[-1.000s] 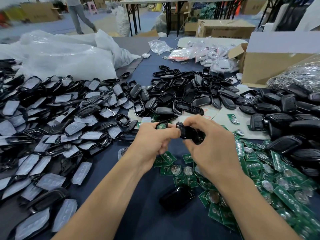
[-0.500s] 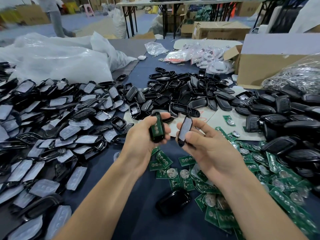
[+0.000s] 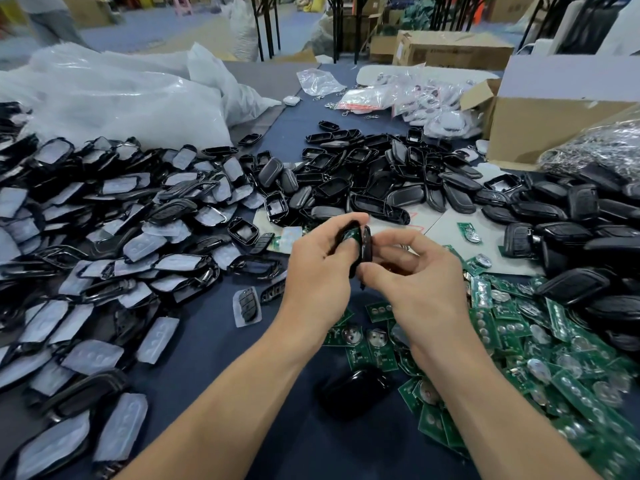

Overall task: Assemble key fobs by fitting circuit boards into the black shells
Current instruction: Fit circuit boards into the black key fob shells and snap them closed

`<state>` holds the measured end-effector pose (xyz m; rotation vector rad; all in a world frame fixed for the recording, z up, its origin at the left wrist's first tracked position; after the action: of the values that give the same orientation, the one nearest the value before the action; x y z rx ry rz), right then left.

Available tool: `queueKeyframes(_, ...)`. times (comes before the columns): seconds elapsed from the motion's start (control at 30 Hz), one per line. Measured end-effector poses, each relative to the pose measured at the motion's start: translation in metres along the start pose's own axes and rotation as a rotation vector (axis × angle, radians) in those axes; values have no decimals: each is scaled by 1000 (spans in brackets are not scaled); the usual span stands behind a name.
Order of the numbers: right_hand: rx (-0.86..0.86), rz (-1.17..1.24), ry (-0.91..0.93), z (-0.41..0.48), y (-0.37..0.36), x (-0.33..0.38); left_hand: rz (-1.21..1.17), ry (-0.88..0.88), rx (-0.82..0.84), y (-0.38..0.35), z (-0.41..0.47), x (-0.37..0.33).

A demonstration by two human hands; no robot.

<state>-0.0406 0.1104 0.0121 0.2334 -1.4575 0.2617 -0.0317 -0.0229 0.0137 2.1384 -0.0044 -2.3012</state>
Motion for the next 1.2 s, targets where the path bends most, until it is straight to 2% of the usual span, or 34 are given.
queueKeyframes(0.17,-53,-49,7,2,3,-2,-270,118,62,-4,0,9)
queueKeyframes(0.3,-79,-127,37,2,5,0,-362,149,166,-6,1,11)
queueKeyframes(0.57,-122,-197,144,-2,11,7,-317,88,255,-6,2,9)
queueKeyframes(0.73,-80,-155,157,-3,11,10,-353,71,383,-2,0,0)
queueKeyframes(1.0,74,-228,186,-2,6,13,-218,42,340,14,-1,-5)
queueKeyframes(1.2,74,-289,139,-3,6,10,-180,44,336,16,-2,-4)
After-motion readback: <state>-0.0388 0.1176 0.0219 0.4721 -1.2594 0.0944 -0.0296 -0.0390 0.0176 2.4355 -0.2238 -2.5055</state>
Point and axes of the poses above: each hand's wrist, its own z-axis towards the middle knuckle, its own y-axis out of the back of the hand, x = y × z, the point moved 5 cm from there along z, towards the middle knuckle, and after that the axes turned 15 degrees about x, right-handed, at the moved point
